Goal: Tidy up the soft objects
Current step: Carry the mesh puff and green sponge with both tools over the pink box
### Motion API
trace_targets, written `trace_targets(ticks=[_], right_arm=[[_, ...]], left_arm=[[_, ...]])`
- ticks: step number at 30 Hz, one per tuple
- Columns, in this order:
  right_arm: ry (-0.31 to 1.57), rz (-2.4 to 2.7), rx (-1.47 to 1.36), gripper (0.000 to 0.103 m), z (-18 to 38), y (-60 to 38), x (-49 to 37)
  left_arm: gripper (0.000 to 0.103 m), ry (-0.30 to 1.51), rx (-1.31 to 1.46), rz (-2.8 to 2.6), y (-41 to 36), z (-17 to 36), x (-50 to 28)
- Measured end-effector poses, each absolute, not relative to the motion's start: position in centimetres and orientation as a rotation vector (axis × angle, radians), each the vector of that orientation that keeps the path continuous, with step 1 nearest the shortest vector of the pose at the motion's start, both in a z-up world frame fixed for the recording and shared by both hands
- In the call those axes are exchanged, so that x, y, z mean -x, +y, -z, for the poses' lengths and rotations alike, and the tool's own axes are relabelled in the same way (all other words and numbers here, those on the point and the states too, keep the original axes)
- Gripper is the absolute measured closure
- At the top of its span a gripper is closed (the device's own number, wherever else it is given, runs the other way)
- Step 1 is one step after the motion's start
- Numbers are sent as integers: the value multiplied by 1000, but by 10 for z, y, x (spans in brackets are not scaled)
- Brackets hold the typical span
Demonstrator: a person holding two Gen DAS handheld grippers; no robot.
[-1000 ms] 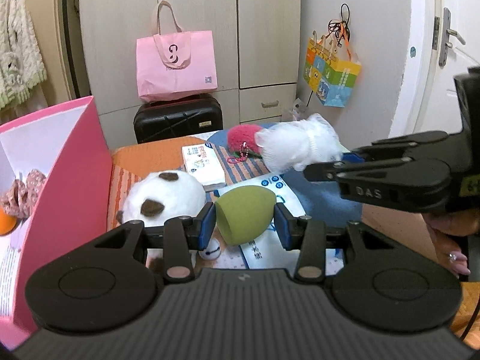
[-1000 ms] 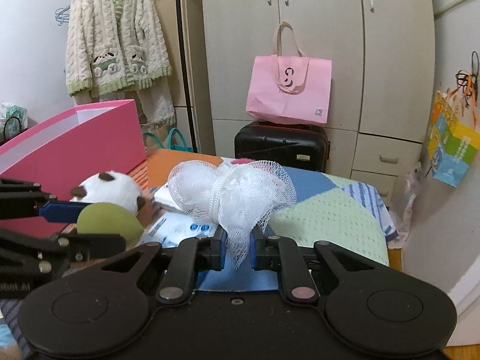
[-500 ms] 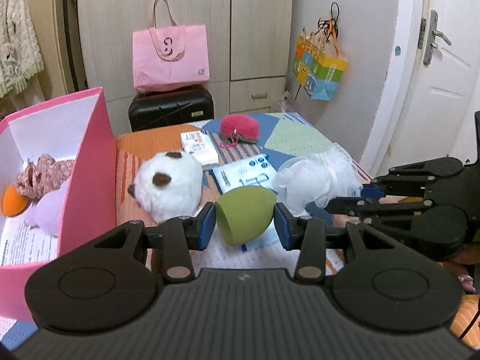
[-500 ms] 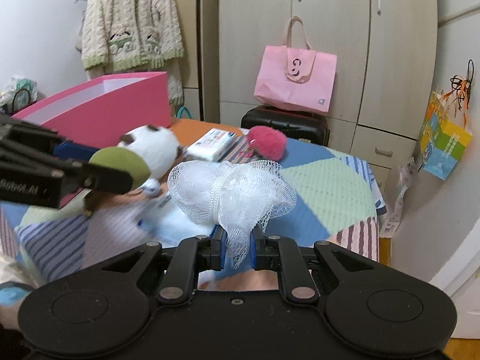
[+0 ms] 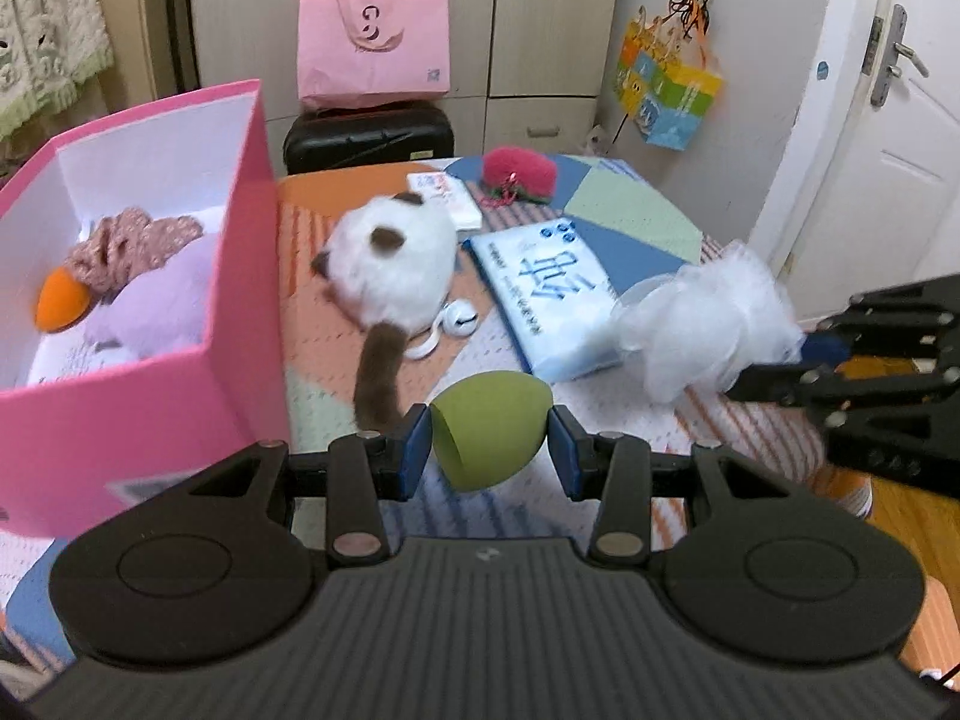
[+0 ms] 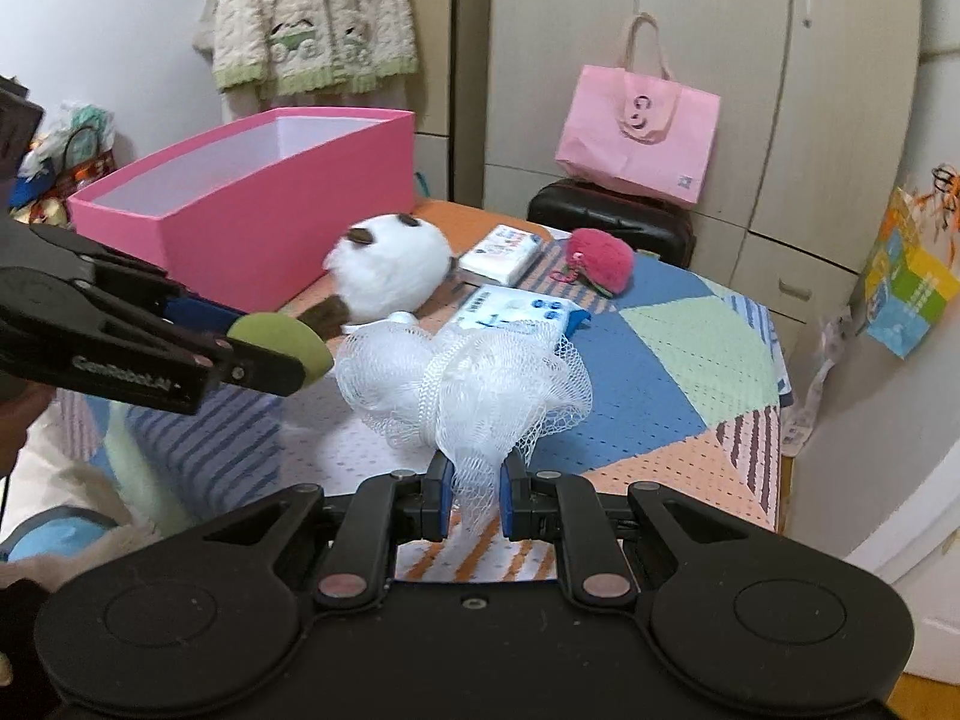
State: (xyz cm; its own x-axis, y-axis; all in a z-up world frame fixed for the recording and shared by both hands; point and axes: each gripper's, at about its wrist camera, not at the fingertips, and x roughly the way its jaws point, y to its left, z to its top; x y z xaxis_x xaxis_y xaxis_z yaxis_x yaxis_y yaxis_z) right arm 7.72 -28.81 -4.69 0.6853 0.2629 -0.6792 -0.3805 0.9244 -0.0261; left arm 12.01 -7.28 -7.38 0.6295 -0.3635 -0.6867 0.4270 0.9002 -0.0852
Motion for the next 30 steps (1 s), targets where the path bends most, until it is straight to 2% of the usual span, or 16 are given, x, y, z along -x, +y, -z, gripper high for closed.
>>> trace_targets(ticks=[6, 15, 30], right_arm=[[801, -451, 151, 85, 39, -274, -67], [810, -605, 147, 85, 23, -236, -56], [618, -767, 282, 85, -51, -170, -79]], left_arm=[[62, 793, -81, 443, -46, 67, -109], [62, 930, -22, 495, 1, 53, -102], [62, 673, -66, 434, 79, -38, -88]])
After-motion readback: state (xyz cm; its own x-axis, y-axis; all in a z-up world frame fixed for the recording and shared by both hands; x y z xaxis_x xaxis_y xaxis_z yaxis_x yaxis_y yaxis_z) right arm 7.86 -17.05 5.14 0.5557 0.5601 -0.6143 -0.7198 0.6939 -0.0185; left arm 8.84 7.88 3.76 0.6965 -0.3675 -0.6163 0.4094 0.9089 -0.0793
